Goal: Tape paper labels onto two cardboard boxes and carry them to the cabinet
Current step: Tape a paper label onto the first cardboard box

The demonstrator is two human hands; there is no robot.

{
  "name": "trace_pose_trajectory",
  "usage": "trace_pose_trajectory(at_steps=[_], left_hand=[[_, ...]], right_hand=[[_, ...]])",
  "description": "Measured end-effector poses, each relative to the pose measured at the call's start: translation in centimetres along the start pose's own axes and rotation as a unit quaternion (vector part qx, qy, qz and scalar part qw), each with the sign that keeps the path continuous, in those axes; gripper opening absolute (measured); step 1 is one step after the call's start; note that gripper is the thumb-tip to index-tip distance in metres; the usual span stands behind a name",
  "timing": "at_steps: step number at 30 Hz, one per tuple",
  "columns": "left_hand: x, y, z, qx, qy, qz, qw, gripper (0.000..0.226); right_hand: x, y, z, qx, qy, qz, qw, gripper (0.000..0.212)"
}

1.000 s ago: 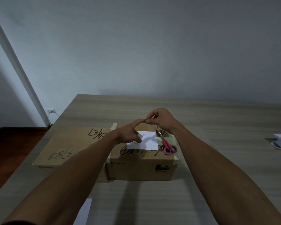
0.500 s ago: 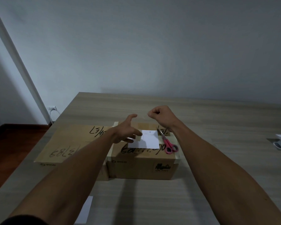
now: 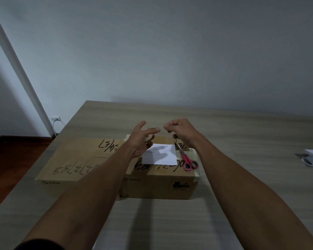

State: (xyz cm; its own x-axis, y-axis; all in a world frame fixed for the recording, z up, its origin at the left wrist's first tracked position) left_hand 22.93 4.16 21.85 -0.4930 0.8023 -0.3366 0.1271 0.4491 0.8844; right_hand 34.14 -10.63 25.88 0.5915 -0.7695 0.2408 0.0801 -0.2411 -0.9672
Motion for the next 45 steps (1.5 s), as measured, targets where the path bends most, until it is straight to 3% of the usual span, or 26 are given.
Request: trace_pose_trajectory(at_steps=[7, 12, 19, 22, 24, 28, 33, 38, 42, 45], left_hand=[[0.7, -0.6, 0.9, -0.025, 0.045, 0.009, 0.999, 0.079], [1.7, -0.8, 1.3, -0.037, 0.115, 0.106, 0.987, 0.069], [4.2, -0.8, 2.8, -0.033, 0.18, 0.211, 0.96, 0.075], [5.3, -0.8, 3.8, -0.037, 0.206, 0.257, 0.944, 0.07], [6.0, -0.7, 4.5, -0.033, 0.192, 0.272, 0.942, 0.069], [6.3, 0.0, 5.4, -0.032, 0.143, 0.291, 0.945, 0.069], [6.6, 2.2, 6.4, -0.015, 0.074, 0.239, 0.968, 0.07], [6.2, 3.6, 6.9, -0.011, 0.033, 0.206, 0.978, 0.078], [6.1, 3.8, 6.7, -0.01, 0.032, 0.203, 0.979, 0.076], [6.2, 3.7, 6.6, -0.008, 0.039, 0.202, 0.978, 0.076]], right_hand=[[-0.5, 1.5, 0.0, -0.031, 0.023, 0.039, 0.999, 0.006], [-2.1, 3.1, 0.4, -0.055, 0.064, 0.048, 0.995, 0.017], [-6.0, 5.5, 2.0, -0.114, 0.123, 0.072, 0.983, 0.016], [-6.8, 6.4, 2.8, -0.134, 0.139, 0.07, 0.979, 0.038], [-7.3, 6.4, 3.1, -0.128, 0.128, 0.037, 0.983, 0.016], [-7.7, 6.3, 3.8, -0.081, 0.163, 0.048, 0.982, 0.007], [-7.7, 5.6, 4.4, -0.105, 0.099, 0.128, 0.981, 0.014], [-8.7, 5.1, 4.9, -0.18, -0.006, 0.258, 0.949, 0.021], [-8.7, 5.3, 5.3, -0.184, 0.004, 0.273, 0.944, 0.033], [-8.2, 5.5, 5.3, -0.156, 0.018, 0.249, 0.956, 0.024]])
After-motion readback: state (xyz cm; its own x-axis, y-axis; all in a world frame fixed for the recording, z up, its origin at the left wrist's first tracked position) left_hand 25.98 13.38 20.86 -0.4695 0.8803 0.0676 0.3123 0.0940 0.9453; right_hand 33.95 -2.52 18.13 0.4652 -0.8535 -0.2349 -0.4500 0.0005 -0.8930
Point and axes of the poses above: each hand's wrist, its own z-axis towards the middle knuckle, its own x-axis out of the back of the hand, y = z × x, the point moved 3 cm from there along z, towards the middle knuckle, and after that the axes turned 4 degrees about z, right-handed, at the moved point
